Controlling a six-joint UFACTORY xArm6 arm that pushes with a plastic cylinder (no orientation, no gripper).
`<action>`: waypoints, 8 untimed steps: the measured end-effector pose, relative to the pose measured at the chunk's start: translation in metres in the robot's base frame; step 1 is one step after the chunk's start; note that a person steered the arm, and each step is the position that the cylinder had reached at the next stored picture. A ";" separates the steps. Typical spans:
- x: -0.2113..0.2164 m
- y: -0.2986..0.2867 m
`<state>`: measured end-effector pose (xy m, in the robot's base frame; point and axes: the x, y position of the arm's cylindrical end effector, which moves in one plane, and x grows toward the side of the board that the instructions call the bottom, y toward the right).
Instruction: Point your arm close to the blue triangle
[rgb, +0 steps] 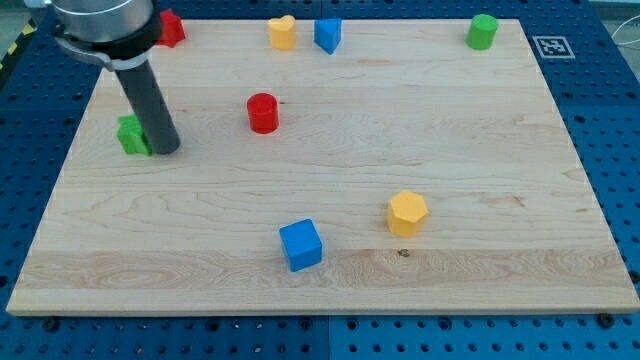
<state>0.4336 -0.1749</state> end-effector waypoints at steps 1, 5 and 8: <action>-0.002 0.042; 0.033 0.078; 0.036 0.147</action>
<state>0.4691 -0.0283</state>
